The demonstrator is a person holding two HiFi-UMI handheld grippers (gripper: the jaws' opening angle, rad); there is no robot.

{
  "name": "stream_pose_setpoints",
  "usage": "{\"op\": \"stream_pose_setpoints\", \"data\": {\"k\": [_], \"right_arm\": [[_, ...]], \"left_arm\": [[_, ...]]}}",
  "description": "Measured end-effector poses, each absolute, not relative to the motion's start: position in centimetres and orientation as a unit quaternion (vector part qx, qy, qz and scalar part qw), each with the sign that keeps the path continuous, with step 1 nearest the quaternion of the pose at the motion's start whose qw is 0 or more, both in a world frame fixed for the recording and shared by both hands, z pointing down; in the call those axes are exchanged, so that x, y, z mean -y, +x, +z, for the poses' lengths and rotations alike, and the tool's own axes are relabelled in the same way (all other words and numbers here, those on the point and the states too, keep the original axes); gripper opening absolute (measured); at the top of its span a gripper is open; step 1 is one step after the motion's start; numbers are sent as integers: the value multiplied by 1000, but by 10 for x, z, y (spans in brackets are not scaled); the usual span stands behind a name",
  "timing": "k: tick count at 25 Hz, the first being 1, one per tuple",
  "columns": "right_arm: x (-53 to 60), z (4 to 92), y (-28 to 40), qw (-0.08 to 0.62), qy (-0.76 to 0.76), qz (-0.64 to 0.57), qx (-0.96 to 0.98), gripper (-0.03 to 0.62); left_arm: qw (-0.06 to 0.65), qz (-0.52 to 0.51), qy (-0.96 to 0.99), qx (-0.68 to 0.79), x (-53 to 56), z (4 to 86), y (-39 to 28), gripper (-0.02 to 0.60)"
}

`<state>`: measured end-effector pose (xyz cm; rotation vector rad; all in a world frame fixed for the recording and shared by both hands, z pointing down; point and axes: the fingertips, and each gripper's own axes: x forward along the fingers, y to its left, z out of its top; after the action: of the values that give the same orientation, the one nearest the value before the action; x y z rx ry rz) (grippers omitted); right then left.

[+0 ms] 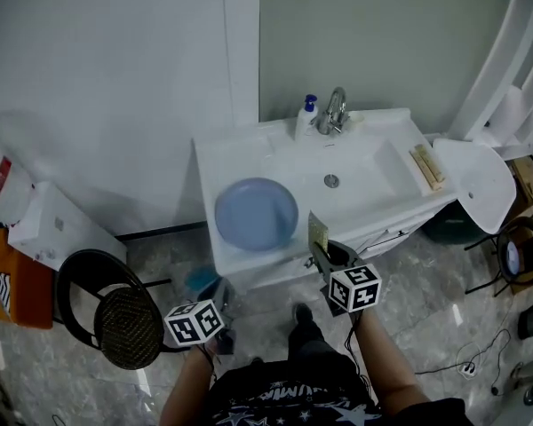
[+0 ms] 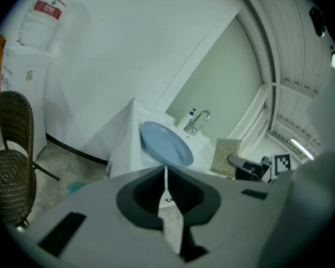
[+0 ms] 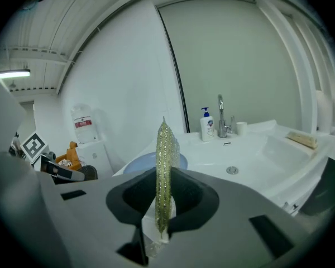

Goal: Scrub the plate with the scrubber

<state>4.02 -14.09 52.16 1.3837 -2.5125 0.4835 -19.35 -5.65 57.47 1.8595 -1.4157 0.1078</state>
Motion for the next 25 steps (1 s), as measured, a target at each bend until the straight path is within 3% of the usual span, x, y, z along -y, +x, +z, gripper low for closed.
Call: {"op": "stream_pose_setpoints", "data": {"k": [15, 16, 18, 19, 25], "right_arm": [[270, 529, 57, 119, 398, 184, 891, 72], [274, 530, 57, 119, 393, 184, 893, 72], [283, 531, 58, 120, 384, 186, 896, 71], [288, 532, 58, 120, 381, 187, 898, 72], [311, 536, 62, 122, 360, 191, 905, 72]], "left_arm": [[416, 63, 671, 610, 136, 588, -165, 21], [421, 65, 669, 609, 138, 590, -163, 29], [433, 69, 665, 605, 142, 595, -156, 153], [437, 70, 660, 607, 145, 597, -155, 177], [470, 63, 618, 627, 159, 607, -159, 202]]}}
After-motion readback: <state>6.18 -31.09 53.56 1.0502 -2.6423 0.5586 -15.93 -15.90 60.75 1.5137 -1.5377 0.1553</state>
